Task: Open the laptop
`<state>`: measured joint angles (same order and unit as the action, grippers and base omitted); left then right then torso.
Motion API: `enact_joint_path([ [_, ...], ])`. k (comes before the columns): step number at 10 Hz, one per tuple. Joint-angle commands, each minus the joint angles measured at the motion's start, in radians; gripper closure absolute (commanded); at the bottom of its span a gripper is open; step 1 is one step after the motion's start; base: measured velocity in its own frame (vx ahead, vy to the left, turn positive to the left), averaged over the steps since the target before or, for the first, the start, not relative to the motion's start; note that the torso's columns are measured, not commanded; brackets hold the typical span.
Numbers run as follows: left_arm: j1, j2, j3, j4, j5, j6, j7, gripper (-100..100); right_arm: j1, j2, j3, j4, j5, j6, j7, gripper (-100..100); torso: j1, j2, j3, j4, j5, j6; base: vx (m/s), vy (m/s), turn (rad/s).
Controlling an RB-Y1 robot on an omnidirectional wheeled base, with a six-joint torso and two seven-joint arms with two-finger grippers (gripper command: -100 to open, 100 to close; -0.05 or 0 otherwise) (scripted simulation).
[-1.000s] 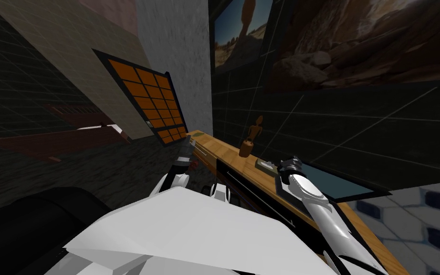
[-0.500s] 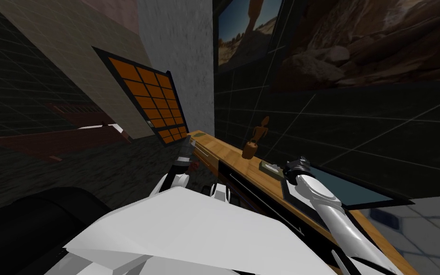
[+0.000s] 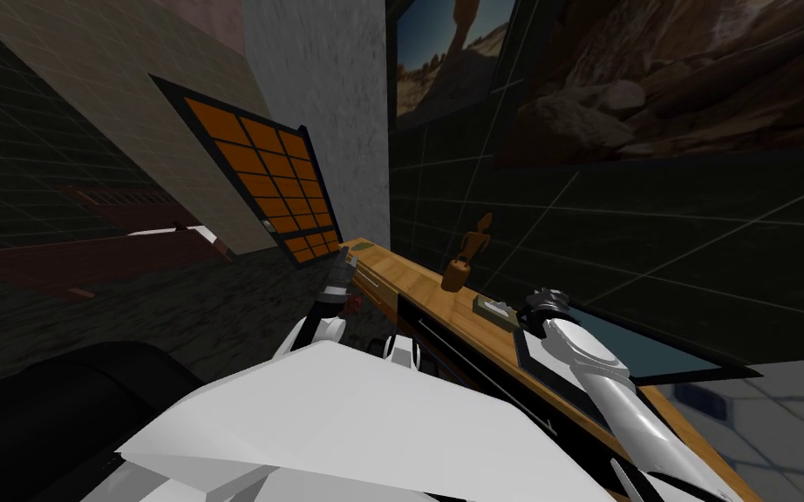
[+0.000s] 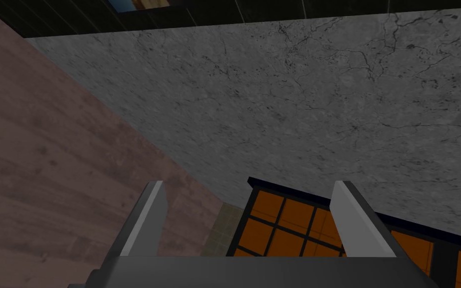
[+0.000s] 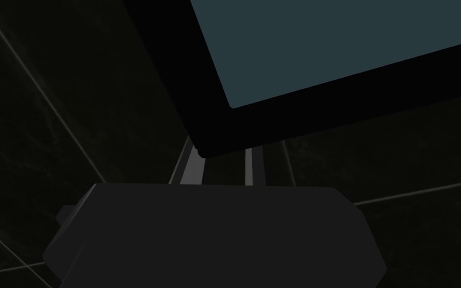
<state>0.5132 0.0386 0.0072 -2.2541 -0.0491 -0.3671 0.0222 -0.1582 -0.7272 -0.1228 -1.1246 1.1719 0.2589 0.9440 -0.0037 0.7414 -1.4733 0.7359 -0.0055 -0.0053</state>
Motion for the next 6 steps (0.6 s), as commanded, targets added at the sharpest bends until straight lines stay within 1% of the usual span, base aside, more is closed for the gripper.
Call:
enact_joint_path([
  [1,0.0,0.0,0.0,0.0,0.0,0.0,0.0,0,0.048,0.017,0.033,-0.051,0.049,0.054,-0.048,100,0.001,-0.006,-0.004,-0.001,0.002,0.005,0.047,-0.047,-0.085],
  [2,0.001,0.0,0.0,0.0,0.0,0.0,0.0,0,0.06,0.017,0.033,-0.056,0.083,0.071,-0.064,100,-0.001,-0.011,-0.007,-0.003,0.002,0.009,0.023,-0.004,-0.041],
  [3,0.001,0.0,0.0,0.0,0.0,0.0,0.0,0,0.097,0.034,0.066,-0.106,0.115,0.102,-0.101,100,-0.001,-0.009,-0.006,-0.004,-0.001,0.008,0.02,0.02,-0.062],
  [4,0.001,0.0,0.0,0.0,0.0,0.0,0.0,0,0.113,0.034,0.066,-0.11,0.161,0.135,-0.13,100,0.0,-0.008,-0.005,-0.006,-0.004,0.005,0.011,0.016,-0.044],
  [5,0.001,0.0,0.0,0.0,0.0,0.0,0.0,0,0.122,0.034,0.066,-0.11,0.166,0.142,-0.13,100,-0.002,-0.007,-0.004,-0.006,-0.005,0.007,0.007,0.01,-0.028],
  [6,0.0,0.0,0.0,0.0,0.0,0.0,0.0,0,0.154,0.051,0.099,-0.161,0.224,0.184,-0.19,100,-0.007,-0.007,-0.004,-0.006,-0.005,0.009,0.0,0.0,0.0],
])
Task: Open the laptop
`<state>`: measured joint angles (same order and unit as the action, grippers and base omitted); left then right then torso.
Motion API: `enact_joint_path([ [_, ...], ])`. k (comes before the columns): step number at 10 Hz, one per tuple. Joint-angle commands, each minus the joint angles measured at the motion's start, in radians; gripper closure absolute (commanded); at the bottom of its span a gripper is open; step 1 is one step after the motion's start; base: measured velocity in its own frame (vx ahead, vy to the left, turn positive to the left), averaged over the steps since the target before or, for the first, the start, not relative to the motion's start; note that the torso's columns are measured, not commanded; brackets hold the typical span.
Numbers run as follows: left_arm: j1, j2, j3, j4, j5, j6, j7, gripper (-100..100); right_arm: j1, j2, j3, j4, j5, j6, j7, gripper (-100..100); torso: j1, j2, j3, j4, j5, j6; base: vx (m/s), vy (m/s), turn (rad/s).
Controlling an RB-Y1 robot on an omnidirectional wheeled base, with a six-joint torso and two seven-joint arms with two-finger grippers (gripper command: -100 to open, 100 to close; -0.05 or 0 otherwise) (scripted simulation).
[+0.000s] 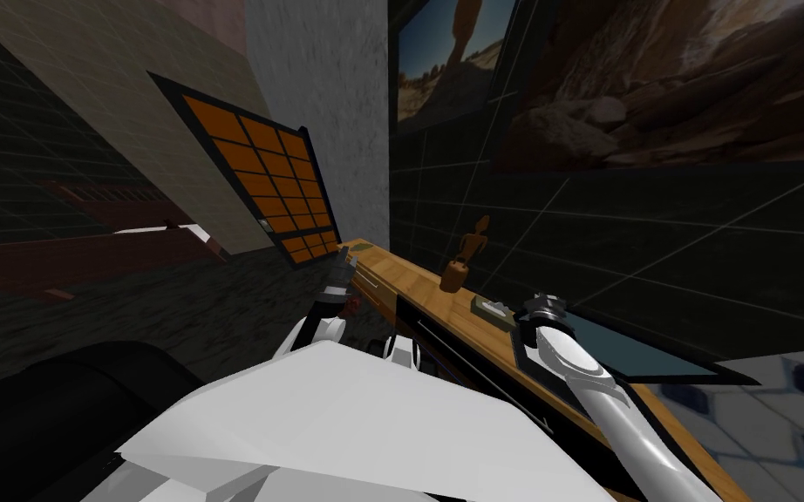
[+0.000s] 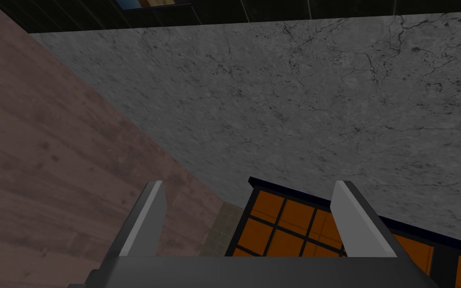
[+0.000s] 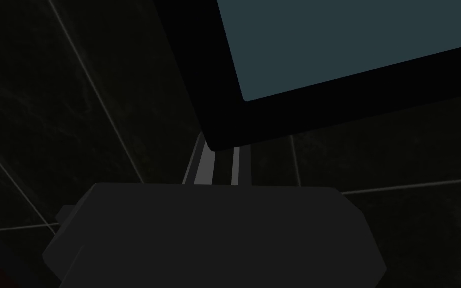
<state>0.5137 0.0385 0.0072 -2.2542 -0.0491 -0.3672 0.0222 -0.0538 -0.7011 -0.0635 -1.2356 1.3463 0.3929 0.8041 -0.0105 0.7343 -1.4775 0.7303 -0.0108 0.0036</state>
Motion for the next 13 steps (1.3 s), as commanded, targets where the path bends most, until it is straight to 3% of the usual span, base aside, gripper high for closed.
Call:
enact_joint_path([
  [1,0.0,0.0,0.0,0.0,0.0,0.0,0.0,0,0.078,0.025,0.04,-0.054,0.073,0.077,-0.056,100,0.001,-0.002,-0.001,-0.001,-0.002,-0.006,0.0,0.0,0.0],
  [9,0.0,0.0,0.0,0.0,0.0,0.0,0.0,0,0.08,0.025,0.04,-0.054,0.076,0.077,-0.056,100,-0.004,-0.007,-0.004,-0.002,-0.002,-0.003,0.003,0.003,-0.01],
  [11,0.0,0.0,0.0,0.0,0.0,0.0,0.0,0,0.131,0.033,0.084,-0.113,0.162,0.152,-0.133,100,-0.002,-0.005,-0.003,0.0,0.001,-0.001,0.017,0.021,-0.061],
  [13,0.0,0.0,0.0,0.0,0.0,0.0,0.0,0,0.133,0.033,0.084,-0.113,0.186,0.171,-0.151,100,0.008,0.003,0.001,0.006,0.009,-0.002,0.008,0.011,-0.031],
])
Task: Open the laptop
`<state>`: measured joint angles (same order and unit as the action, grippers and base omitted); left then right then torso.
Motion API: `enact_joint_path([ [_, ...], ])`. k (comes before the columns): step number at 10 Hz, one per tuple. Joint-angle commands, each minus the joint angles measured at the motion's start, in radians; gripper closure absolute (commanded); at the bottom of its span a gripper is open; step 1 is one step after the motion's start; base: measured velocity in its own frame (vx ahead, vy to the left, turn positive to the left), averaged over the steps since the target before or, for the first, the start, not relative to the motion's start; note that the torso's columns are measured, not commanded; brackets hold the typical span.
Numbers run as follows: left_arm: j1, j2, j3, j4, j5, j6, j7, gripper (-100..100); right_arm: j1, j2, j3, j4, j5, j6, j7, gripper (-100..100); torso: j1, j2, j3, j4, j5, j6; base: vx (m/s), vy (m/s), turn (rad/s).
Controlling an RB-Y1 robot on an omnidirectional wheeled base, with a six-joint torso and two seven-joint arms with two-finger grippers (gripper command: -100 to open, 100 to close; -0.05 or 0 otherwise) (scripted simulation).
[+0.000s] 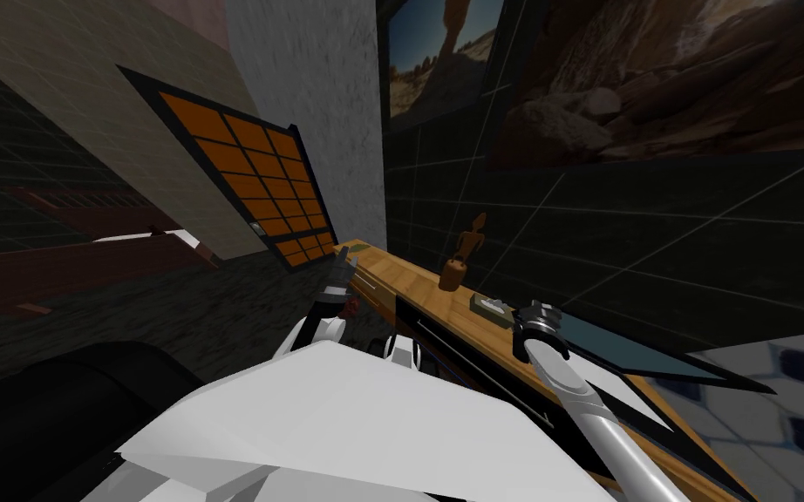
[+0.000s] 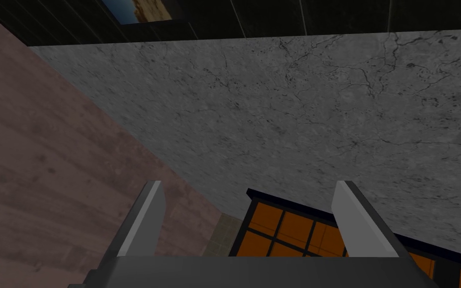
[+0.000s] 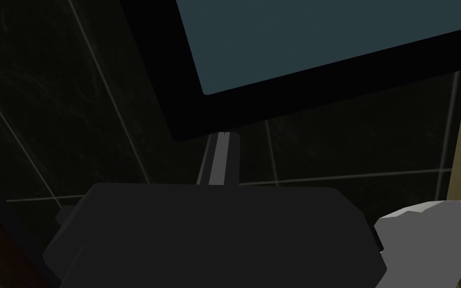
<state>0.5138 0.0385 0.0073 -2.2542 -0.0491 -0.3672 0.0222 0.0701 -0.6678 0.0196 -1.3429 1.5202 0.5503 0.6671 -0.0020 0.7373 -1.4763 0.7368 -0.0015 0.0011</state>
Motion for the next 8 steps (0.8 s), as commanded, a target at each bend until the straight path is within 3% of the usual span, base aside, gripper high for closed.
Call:
enact_joint_path([
  [1,0.0,0.0,0.0,0.0,0.0,0.0,0.0,0,0.009,0.0,0.001,-0.005,0.012,0.014,-0.014,100,0.0,0.002,0.001,0.001,0.001,0.0,0.0,0.0,0.0],
  [7,0.0,0.0,0.0,0.0,0.0,0.0,0.0,0,0.009,0.0,0.001,-0.005,0.012,0.014,-0.014,100,0.001,0.001,0.001,0.002,0.001,-0.001,-0.001,-0.002,0.005],
  [8,0.0,0.0,0.0,0.0,0.0,0.0,0.0,0,0.038,0.005,0.023,-0.029,0.057,0.051,-0.057,100,0.001,0.001,0.001,0.002,0.002,0.0,0.009,0.015,-0.041],
])
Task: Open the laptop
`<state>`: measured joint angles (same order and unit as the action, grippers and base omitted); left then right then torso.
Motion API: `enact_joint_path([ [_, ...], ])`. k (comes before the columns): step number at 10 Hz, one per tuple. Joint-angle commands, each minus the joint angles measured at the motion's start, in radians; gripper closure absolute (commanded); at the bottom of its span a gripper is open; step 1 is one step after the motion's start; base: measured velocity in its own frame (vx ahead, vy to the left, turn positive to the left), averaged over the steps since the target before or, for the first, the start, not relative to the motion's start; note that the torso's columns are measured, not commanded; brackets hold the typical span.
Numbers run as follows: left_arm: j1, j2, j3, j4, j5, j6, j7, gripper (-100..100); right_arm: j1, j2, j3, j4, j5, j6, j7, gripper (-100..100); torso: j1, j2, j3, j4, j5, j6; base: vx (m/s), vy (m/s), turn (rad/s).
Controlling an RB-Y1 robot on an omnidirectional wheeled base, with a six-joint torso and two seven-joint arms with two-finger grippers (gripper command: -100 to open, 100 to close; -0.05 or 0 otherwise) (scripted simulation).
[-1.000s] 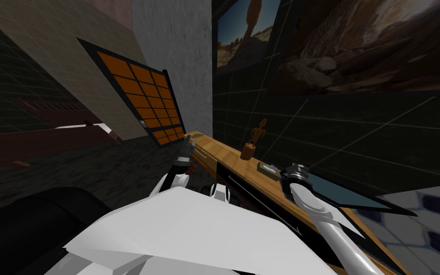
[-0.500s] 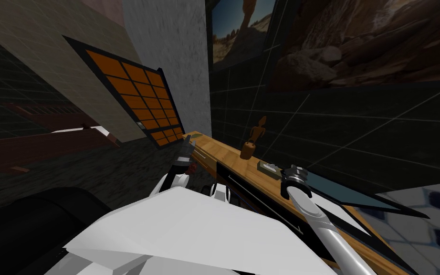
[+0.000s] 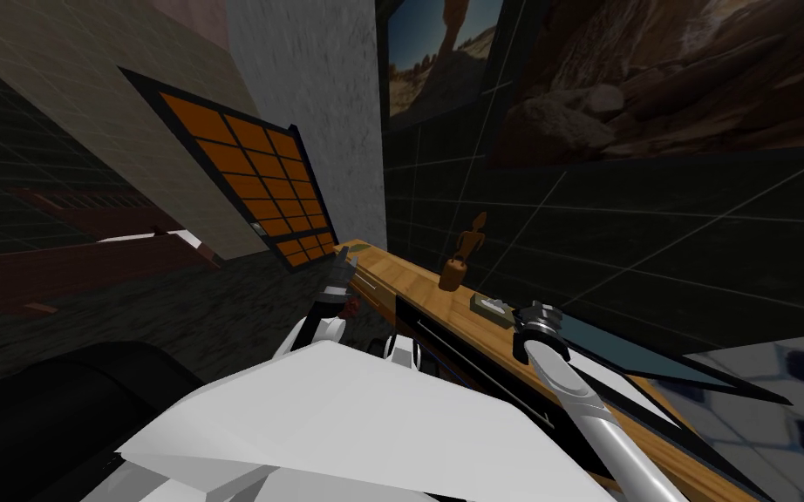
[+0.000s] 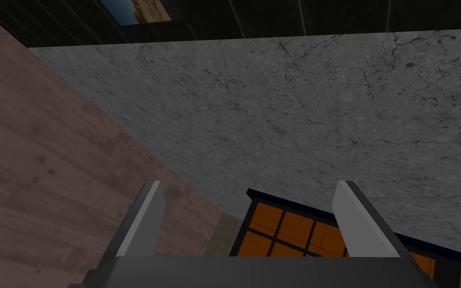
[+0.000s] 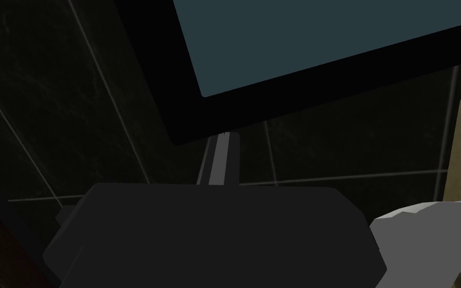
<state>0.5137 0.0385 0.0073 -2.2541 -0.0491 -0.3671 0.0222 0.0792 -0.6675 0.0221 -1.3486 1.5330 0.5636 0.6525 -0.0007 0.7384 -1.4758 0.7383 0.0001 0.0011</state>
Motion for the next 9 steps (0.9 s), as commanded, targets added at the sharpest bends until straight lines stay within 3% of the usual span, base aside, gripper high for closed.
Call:
enact_joint_path([
  [1,0.0,0.0,0.0,0.0,0.0,0.0,0.0,0,0.057,0.01,0.04,-0.047,0.075,0.067,-0.069,100,0.001,0.0,0.0,0.0,0.0,0.0,0.024,0.028,-0.084],
  [9,0.0,0.0,0.0,0.0,0.0,0.0,0.0,0,0.057,0.01,0.04,-0.047,0.089,0.076,-0.084,100,0.001,-0.001,0.0,0.0,0.0,-0.001,0.002,0.003,-0.009],
])
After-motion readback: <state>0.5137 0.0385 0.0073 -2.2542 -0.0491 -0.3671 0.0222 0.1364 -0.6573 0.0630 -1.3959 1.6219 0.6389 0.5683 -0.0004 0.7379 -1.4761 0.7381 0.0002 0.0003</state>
